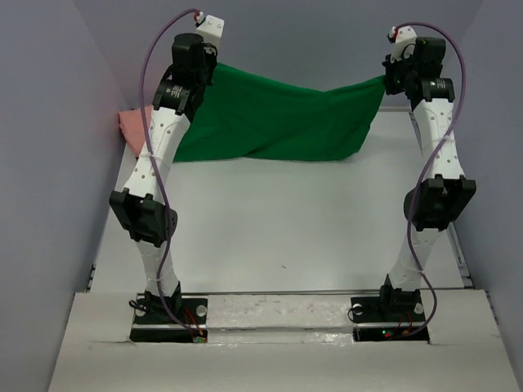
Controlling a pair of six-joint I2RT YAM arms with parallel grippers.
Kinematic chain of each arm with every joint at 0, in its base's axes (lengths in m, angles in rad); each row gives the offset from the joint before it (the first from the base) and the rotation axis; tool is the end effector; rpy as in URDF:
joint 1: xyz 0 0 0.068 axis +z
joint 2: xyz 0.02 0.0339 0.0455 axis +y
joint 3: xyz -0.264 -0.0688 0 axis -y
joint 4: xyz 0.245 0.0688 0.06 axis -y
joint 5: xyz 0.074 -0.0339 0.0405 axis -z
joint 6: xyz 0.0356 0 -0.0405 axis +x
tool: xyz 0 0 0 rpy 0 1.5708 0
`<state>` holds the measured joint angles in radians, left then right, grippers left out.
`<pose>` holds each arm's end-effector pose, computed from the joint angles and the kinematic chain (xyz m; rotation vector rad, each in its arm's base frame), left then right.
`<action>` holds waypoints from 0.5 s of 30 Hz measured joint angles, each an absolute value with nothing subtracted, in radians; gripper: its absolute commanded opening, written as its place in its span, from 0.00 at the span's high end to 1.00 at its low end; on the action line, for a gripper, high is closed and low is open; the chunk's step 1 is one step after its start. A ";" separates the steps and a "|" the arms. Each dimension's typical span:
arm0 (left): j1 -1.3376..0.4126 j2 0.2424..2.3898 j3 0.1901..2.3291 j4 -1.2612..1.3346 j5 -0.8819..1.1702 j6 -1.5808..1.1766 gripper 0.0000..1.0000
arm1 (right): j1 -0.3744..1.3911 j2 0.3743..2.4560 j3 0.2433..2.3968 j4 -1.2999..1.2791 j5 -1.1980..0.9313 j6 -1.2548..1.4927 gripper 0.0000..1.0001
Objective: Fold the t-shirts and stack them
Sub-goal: Flatten out the tshirt
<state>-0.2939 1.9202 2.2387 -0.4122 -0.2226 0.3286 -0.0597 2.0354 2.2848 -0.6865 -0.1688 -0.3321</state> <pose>0.4162 -0.1178 0.4851 0.3471 1.6299 0.2115 0.4593 -0.0215 0.4219 -0.3781 1.9662 -0.0818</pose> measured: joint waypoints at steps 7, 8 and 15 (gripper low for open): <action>-0.308 1.921 2.274 -0.398 -0.249 0.340 1.00 | -0.060 2.031 2.357 -0.680 -0.199 -0.316 1.00; -0.309 1.921 2.278 -0.397 -0.252 0.342 1.00 | -0.060 2.024 2.357 -0.683 -0.202 -0.315 1.00; -0.320 1.857 2.254 -0.390 -0.280 0.357 1.00 | -0.060 1.834 2.255 -0.696 -0.234 -0.310 1.00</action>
<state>-0.3199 1.8572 2.2536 -0.3901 -0.2798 0.3573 -0.0597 1.8339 2.2551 -0.6956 -0.2340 -0.3099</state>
